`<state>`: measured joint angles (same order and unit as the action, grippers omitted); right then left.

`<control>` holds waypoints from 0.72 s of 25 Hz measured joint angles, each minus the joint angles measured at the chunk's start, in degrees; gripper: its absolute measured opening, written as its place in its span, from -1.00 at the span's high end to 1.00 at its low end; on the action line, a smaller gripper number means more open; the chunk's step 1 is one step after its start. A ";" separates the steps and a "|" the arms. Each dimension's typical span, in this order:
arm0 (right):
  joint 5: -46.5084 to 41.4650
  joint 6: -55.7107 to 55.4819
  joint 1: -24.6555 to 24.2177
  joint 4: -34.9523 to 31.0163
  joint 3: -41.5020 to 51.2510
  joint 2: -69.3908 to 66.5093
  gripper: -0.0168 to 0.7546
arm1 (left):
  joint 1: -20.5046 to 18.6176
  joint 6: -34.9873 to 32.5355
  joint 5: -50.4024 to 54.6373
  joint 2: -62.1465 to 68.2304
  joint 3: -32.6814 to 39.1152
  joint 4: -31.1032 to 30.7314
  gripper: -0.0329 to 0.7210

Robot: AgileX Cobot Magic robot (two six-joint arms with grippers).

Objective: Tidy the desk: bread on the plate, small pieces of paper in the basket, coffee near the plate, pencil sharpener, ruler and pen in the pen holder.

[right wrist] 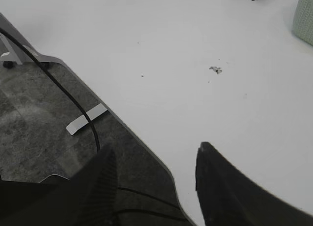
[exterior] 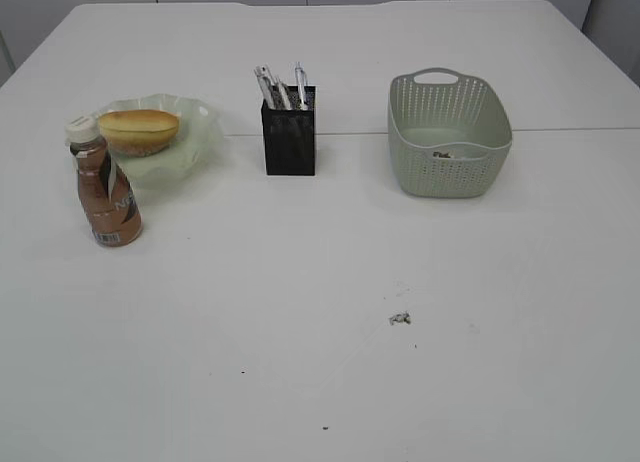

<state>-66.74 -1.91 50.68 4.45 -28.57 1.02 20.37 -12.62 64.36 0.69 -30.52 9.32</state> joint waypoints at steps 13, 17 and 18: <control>0.12 0.38 0.00 -0.21 0.07 0.00 -0.04 | 0.00 3.15 -0.34 0.00 0.08 -1.42 0.14; 0.12 0.42 -2.68 -0.21 0.07 0.00 -0.04 | -1.06 3.15 -0.34 0.00 0.08 -1.42 0.14; 0.12 0.41 -4.92 -0.21 0.07 0.00 -0.04 | -1.87 3.15 -0.34 0.00 0.08 -1.42 0.14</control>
<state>-66.62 -1.51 45.76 4.23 -28.50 1.02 18.50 -9.47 64.02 0.69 -30.44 7.90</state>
